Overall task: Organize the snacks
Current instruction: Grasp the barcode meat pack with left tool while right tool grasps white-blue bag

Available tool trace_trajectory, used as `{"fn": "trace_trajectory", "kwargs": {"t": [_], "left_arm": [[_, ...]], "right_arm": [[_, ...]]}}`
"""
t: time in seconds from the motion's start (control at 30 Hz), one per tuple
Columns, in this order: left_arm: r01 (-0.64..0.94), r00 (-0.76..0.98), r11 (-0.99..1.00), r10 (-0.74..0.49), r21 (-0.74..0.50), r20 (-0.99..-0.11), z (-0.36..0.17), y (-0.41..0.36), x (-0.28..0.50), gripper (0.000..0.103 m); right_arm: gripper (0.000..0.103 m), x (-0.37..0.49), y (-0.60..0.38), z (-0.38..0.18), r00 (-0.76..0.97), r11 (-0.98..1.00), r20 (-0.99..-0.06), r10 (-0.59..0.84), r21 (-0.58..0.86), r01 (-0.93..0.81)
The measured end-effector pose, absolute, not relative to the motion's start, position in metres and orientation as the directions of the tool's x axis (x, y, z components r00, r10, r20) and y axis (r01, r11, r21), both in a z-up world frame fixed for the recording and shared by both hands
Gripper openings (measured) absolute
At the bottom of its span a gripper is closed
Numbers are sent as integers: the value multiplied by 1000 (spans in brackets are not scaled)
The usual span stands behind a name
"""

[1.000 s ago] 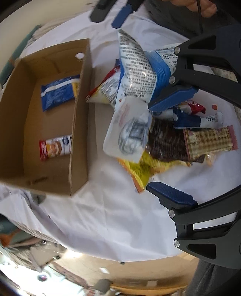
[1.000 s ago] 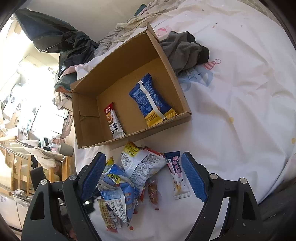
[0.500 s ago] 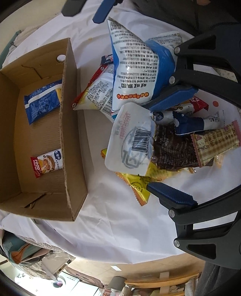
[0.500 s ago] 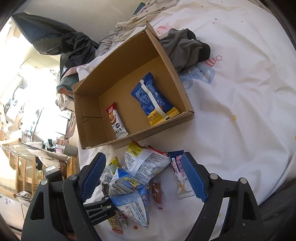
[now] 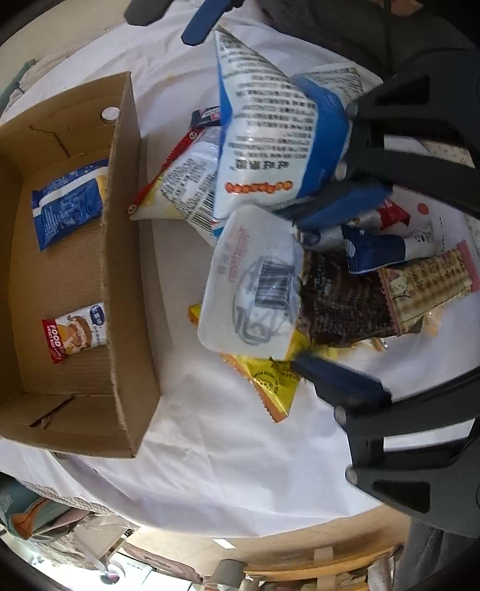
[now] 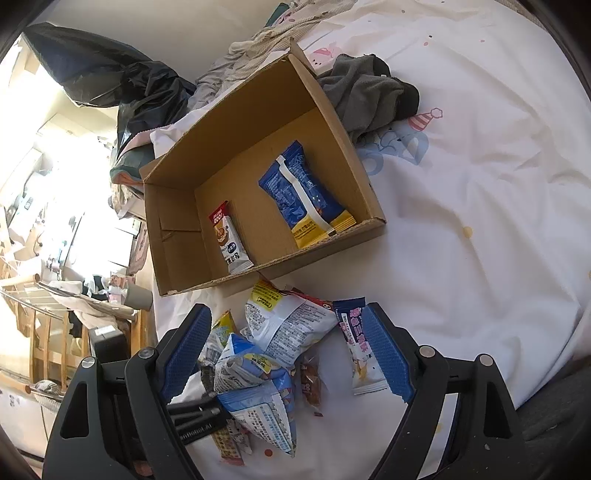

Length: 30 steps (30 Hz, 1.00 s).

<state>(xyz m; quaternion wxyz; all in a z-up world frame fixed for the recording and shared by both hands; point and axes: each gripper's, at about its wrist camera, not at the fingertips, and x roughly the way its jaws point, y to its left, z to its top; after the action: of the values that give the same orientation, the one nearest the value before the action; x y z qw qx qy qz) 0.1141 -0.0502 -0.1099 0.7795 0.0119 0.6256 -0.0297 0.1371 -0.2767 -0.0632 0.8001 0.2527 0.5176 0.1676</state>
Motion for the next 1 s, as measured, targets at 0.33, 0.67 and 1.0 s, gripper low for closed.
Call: {"fn": "trace_trajectory", "kwargs": {"t": [0.33,0.67,1.0], "left_arm": [[22,268,998,-70,-66,-961,-97,-37,110,58],[-53,433,990,-94,-130,-896,-51,-17,113,58],[-107,548,974,-109,-199,-829,-16,16,101,58]], "right_arm": [[86,137,-279,-62,415,810,-737,533,586,0],[86,137,-280,-62,407,803,-734,544,596,3],[86,127,-232,-94,141,776,-764,630,620,-110]]}}
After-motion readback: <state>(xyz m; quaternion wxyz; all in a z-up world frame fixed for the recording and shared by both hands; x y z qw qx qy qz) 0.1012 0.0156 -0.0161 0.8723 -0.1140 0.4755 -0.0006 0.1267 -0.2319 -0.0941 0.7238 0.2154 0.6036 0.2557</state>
